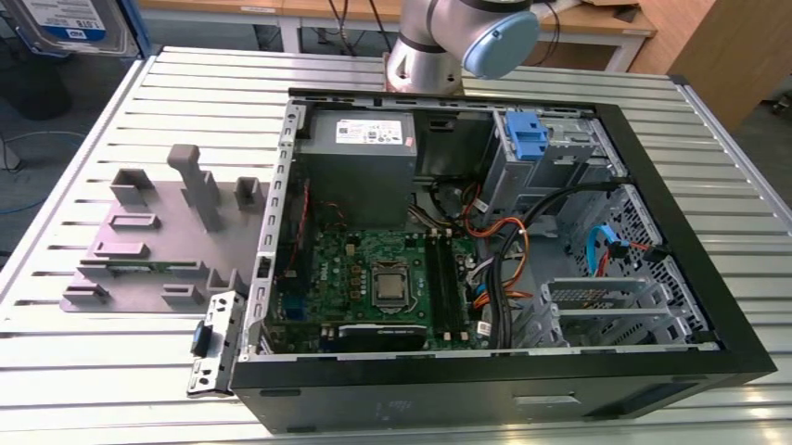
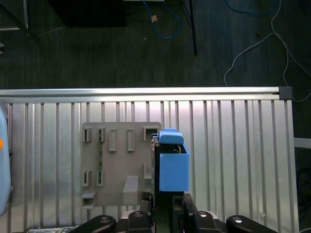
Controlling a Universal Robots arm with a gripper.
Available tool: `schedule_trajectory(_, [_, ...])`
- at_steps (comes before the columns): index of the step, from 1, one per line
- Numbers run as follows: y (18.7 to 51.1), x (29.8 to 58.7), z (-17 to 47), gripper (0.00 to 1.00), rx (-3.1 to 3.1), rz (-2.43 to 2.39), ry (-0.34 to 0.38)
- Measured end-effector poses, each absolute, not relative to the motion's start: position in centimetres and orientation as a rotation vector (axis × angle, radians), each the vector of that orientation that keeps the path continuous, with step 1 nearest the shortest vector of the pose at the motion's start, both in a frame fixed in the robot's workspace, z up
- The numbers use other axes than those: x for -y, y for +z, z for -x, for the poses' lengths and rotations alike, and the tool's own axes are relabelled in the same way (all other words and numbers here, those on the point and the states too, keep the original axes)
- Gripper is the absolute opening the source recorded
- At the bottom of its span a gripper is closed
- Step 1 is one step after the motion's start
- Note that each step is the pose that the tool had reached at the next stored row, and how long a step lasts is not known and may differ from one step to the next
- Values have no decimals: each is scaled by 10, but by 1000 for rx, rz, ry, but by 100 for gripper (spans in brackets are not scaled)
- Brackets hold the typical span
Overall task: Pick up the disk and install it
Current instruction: 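Pick up the disk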
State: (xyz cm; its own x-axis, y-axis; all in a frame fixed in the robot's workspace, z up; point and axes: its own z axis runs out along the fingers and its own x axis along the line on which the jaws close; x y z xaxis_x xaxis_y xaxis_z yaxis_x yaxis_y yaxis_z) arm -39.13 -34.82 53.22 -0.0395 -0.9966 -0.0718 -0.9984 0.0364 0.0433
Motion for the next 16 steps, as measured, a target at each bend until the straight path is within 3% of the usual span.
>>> schedule_trajectory(16, [531,348,363,35,-2246,2162,127])
